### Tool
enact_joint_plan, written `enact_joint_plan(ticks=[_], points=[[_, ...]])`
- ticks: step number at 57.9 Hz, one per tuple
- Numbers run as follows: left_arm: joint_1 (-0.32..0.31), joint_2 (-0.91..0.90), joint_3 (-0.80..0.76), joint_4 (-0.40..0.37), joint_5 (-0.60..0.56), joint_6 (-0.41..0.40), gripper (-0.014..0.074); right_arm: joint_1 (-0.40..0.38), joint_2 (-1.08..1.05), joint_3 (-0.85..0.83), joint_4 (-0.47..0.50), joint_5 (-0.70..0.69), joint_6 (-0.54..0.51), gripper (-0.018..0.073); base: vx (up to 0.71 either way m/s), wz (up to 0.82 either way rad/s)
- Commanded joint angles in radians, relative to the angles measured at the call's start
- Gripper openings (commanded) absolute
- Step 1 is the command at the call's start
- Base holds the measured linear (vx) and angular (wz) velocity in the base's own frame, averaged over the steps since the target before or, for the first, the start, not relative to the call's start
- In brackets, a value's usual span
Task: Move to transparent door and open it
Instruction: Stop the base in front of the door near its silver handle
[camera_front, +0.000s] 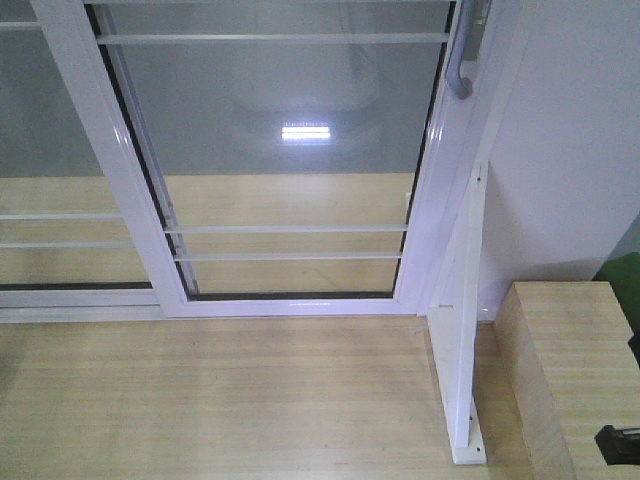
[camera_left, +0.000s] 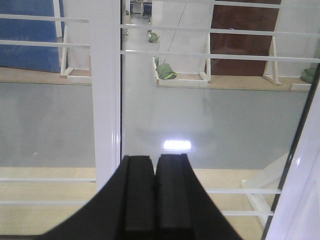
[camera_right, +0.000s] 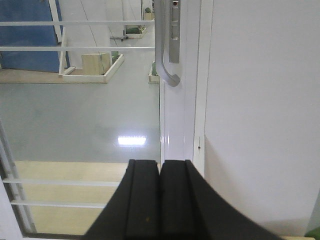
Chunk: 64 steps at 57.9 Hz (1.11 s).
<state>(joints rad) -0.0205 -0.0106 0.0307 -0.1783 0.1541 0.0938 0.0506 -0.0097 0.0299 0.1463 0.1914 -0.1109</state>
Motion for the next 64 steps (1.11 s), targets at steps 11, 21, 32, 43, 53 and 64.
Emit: enact_joint_plan(ticks=[11, 21, 32, 43, 53, 64], points=[[-0.001, -0.006, 0.008, -0.011, -0.083, -0.003, 0.0003, -0.007, -0.016, 0.004, 0.000, -0.080, -0.001, -0.0004, 0.33, 0.04], [-0.001, -0.006, 0.008, -0.011, -0.083, -0.003, 0.0003, -0.007, -0.016, 0.004, 0.000, -0.080, -0.001, -0.0004, 0.27, 0.04], [-0.001, -0.006, 0.008, -0.011, -0.083, -0.003, 0.0003, -0.007, -0.016, 0.004, 0.000, -0.080, -0.001, -0.0004, 0.21, -0.01], [-0.001, -0.006, 0.008, -0.011, -0.083, -0.003, 0.0003, -0.007, -0.016, 0.004, 0.000, -0.080, -0.001, -0.0004, 0.15, -0.03], [-0.001, -0.006, 0.008, -0.011, -0.083, -0.003, 0.0003, -0.007, -0.015, 0.004, 0.000, -0.079, -0.001, -0.0004, 0.09, 0.00], [-0.001, 0.008, 0.008, -0.011, -0.084, -0.003, 0.0003, -0.007, 0.015, 0.004, 0.000, -0.076, -0.001, -0.0004, 0.00, 0.01]])
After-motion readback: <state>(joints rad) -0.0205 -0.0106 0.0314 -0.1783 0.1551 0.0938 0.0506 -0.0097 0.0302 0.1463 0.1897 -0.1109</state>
